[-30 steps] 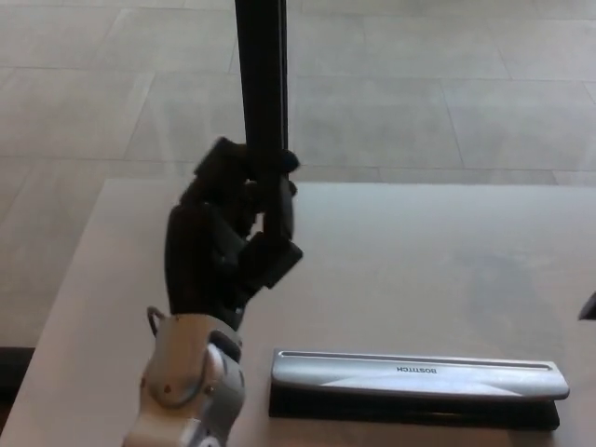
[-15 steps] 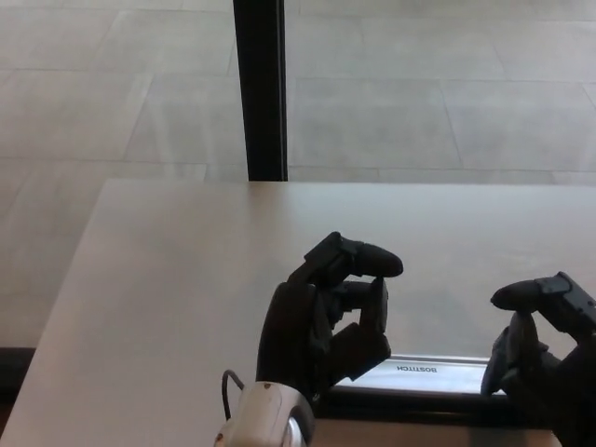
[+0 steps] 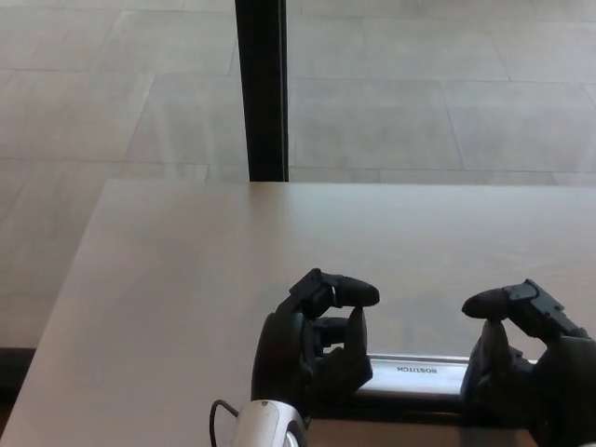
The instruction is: A hole pucnch is kept on the middle on the desk infront of the robot and the robot uses both its hands as fists to press on it and use it
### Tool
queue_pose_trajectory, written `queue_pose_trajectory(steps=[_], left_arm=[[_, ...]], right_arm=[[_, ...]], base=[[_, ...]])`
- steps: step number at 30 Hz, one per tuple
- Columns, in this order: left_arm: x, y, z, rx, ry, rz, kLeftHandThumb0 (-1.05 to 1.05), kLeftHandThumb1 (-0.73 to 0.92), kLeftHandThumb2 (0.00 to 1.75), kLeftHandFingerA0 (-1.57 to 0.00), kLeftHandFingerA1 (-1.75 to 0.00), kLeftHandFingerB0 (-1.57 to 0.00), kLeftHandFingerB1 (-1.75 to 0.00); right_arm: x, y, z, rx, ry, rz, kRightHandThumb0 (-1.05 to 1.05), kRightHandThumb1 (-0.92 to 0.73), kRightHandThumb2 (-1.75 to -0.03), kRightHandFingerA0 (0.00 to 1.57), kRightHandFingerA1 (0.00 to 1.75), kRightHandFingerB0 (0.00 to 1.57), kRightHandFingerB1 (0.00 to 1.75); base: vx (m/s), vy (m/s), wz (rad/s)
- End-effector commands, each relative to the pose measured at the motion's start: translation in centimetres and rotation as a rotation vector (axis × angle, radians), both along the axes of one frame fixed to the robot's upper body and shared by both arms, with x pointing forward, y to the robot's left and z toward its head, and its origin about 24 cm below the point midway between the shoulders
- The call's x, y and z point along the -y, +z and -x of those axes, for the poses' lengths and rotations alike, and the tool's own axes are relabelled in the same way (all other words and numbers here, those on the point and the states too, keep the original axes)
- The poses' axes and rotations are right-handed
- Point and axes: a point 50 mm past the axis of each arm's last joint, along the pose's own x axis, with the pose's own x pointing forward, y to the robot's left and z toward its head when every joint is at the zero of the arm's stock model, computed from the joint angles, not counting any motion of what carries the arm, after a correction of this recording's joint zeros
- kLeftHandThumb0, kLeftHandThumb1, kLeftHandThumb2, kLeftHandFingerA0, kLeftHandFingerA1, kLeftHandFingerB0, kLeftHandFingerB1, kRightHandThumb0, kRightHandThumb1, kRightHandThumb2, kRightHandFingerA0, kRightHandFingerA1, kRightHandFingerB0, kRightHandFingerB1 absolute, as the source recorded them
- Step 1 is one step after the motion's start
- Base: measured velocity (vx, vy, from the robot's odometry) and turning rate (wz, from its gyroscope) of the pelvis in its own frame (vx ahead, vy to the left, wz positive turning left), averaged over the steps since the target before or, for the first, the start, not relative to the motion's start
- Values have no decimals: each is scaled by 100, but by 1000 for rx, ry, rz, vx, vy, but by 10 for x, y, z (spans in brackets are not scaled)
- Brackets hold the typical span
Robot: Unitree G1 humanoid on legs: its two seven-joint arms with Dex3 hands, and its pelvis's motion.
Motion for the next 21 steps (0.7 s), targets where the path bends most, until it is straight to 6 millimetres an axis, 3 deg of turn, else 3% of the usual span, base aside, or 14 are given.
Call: queue_pose_trajectory(steps=[1, 2, 8, 13, 16, 21], left_arm=[[35, -30, 28, -218, 210, 262, -38, 89, 77, -85, -175, -44, -167], [37, -32, 30, -230, 225, 252, -35, 88, 78, -79, -175, -51, -154], [40, -35, 30, -221, 275, 256, -41, 84, 77, -82, -175, -53, -162], [46, -36, 32, -204, 347, 273, -40, 83, 77, -87, -175, -53, -157], [52, -40, 39, -152, 456, 176, -35, 86, 77, -90, -175, -55, -150], [58, -48, 47, -33, 494, -11, -31, 77, 96, -93, -175, -55, -174]], right_arm=[[-2, -16, -2, -33, -52, 62, -44, -66, -98, 104, 175, 66, 168], [-1, -22, 1, -46, -69, 61, -44, -66, -97, 104, 175, 65, 170], [-1, -35, 10, -72, -115, 59, -45, -66, -94, 101, 175, 68, 168], [-2, -39, 13, -42, -163, 67, -44, -65, -94, 102, 175, 70, 165], [-4, -50, 19, -1, -238, 74, -44, -68, -92, 105, 175, 72, 167], [-5, -70, 26, -10, -292, 123, -43, -69, -95, 103, 175, 71, 170]], base=[[0, 0, 0], [0, 0, 0], [0, 0, 0], [0, 0, 0], [0, 0, 0], [0, 0, 0]])
